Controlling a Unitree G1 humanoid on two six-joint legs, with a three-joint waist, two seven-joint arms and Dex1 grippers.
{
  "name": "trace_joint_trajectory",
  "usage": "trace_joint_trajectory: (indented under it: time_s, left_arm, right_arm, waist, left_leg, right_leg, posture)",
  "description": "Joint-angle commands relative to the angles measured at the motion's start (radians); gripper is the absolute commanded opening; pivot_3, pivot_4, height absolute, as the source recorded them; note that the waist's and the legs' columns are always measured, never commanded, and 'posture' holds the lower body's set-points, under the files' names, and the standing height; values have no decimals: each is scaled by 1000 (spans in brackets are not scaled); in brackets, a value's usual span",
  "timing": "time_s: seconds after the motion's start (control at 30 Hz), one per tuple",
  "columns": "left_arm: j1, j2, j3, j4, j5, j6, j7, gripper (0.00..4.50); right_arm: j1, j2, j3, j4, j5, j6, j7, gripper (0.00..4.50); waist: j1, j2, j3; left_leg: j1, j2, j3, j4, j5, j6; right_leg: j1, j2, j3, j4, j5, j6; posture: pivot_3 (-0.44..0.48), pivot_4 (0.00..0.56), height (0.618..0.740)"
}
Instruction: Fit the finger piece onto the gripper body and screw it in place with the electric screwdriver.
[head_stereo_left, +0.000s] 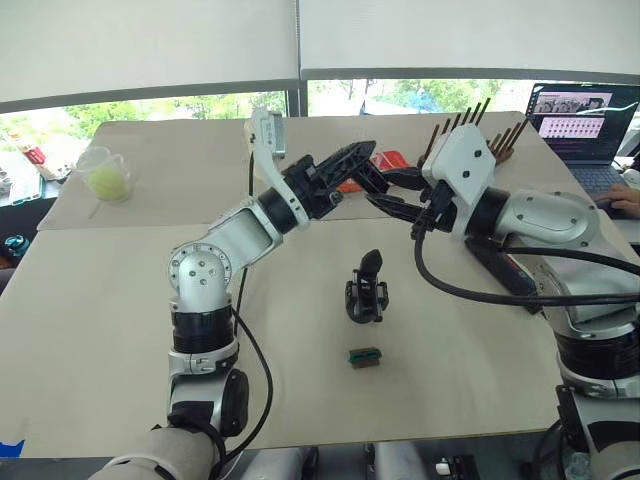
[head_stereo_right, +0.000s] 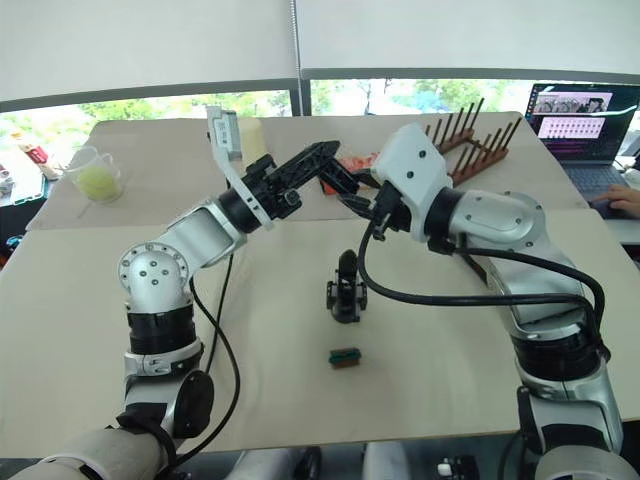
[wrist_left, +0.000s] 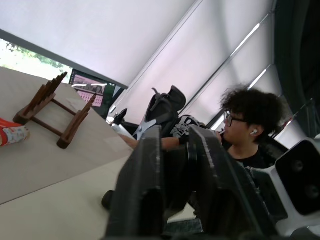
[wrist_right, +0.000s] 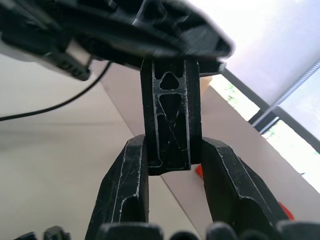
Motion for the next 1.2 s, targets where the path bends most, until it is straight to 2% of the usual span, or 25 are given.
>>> trace_joint_trajectory:
  time_s: [0.03,0.1,0.23,0.47,0.57,0.77,0.93,1.0,1.07,1.2]
  left_arm:
    - [-24,-11,23,-25,-44,-26,40,2799]
    - [-23,-23,36,-24,-64,-36,68,3714]
    - [-14,-50,53,-15,-111,-40,134,3731]
    - [-4,-68,32,-27,-137,-52,161,3731]
    - [-3,-75,33,-15,-125,-77,179,2863]
    - [-1,-70,20,-13,-136,-83,172,25]
    - [-13,-53,3,2,-129,-84,149,0]
    - [-32,-23,-6,18,-126,-66,106,0]
    - [-49,14,-26,31,-114,-52,48,0]
    - [-114,198,-132,33,-68,24,-273,0]
  right_arm:
    - [-22,48,-75,-43,83,103,-49,1119]
    - [-33,65,-92,-52,113,145,-62,1119]
    - [-51,80,-115,-63,158,208,-92,1119]
    - [-60,82,-121,-71,185,245,-114,1119]
    - [-59,72,-106,-82,183,233,-115,1119]
    - [-57,64,-89,-91,163,213,-125,1119]
    - [-46,39,-56,-105,110,150,-110,1119]
    - [-40,20,-70,-117,143,163,-72,2225]
    - [-42,3,-86,-119,170,168,-40,2839]
    - [-111,-46,-224,-43,411,257,120,4190]
  waist:
    - [0,0,0]
    - [1,0,0]
    - [1,0,0]
    - [1,0,0]
    - [0,0,0]
    - [0,0,0]
    - [0,0,0]
    - [1,0,0]
    - [0,0,0]
    - [-3,0,0]
  left_leg:
    - [0,0,0,0,0,0]
    - [0,0,0,0,0,0]
    - [0,0,0,0,0,0]
    - [0,0,0,0,0,0]
    - [0,0,0,0,0,0]
    - [0,0,0,0,0,0]
    - [0,-1,-1,0,0,0]
    - [0,-1,-1,0,0,0]
    - [0,-1,-1,0,0,0]
    - [0,-1,-1,0,0,0]
  right_leg:
    - [0,0,0,0,0,0]
    - [0,0,0,0,0,0]
    - [0,0,0,0,0,0]
    - [0,0,0,0,0,0]
    - [0,0,0,0,0,0]
    - [0,0,0,0,0,0]
    - [0,0,1,0,0,0]
    - [0,0,0,0,0,0]
    - [0,0,0,0,0,0]
    - [-1,0,1,1,0,0]
  posture:
    - [0,150,740]
    - [0,150,740]
    - [0,150,740]
    - [0,150,740]
    - [0,150,740]
    - [0,150,740]
    - [0,150,740]
    - [0,150,740]
    - [0,150,740]
    - [0,150,740]
